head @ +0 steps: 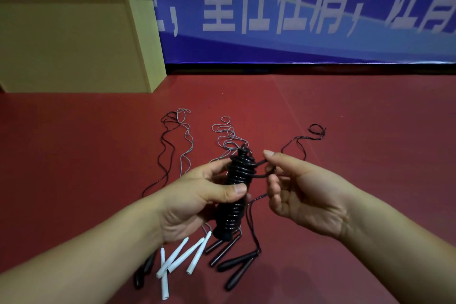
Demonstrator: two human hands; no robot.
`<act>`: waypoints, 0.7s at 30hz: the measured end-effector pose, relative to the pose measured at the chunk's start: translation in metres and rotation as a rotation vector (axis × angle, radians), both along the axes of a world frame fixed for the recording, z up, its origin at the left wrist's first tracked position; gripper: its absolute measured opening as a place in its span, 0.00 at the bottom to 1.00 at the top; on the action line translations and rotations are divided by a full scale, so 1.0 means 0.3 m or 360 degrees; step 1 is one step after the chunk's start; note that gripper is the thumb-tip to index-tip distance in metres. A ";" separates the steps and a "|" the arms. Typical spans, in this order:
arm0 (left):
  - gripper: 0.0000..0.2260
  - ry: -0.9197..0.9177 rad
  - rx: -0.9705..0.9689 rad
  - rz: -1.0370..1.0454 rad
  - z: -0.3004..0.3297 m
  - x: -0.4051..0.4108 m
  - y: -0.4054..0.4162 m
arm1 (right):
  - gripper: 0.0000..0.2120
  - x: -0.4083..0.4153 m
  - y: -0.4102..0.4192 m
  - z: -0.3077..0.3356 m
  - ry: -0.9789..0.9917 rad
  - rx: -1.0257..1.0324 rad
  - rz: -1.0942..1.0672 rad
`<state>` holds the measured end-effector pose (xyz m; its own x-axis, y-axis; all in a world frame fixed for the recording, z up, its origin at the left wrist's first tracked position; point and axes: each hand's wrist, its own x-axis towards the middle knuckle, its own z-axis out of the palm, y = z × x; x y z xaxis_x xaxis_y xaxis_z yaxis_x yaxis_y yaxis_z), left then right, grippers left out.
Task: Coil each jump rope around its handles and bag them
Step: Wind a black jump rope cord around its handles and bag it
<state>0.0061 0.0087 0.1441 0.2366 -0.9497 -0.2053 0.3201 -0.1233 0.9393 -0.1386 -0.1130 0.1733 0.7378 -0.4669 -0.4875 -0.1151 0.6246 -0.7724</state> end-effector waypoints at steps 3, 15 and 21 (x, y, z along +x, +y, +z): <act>0.24 0.0017 -0.0008 -0.0003 -0.005 0.012 0.006 | 0.08 -0.002 0.009 0.002 -0.0053 -0.0225 0.0043; 0.25 0.0074 -0.0058 0.0010 -0.008 -0.029 -0.026 | 0.02 0.021 0.073 -0.055 -0.0300 -0.0782 0.0044; 0.25 -0.0378 0.0300 0.0392 -0.034 -0.034 -0.030 | 0.05 0.029 0.097 -0.067 -0.0141 -0.1466 0.0029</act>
<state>-0.0040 -0.0003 0.1338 0.5148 -0.8093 -0.2829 0.1383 -0.2473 0.9590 -0.1300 -0.0840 0.1532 0.7658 -0.6300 0.1291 -0.0356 -0.2420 -0.9696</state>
